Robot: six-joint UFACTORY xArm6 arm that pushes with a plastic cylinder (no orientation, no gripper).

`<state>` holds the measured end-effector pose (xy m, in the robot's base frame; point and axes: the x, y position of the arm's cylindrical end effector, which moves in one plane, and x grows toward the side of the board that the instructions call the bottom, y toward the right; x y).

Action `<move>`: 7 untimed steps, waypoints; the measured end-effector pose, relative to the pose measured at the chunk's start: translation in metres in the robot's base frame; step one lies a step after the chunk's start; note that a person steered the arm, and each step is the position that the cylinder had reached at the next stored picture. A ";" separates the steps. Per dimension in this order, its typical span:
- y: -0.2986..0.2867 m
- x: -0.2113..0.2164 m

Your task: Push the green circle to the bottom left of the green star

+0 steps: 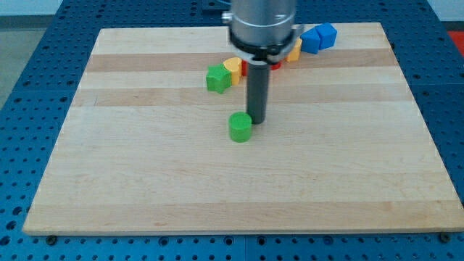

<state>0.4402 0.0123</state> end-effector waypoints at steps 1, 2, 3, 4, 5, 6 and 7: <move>0.017 0.007; 0.038 0.053; 0.000 0.054; -0.027 0.030; -0.063 0.001; -0.101 -0.022; -0.115 -0.036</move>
<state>0.4046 -0.1028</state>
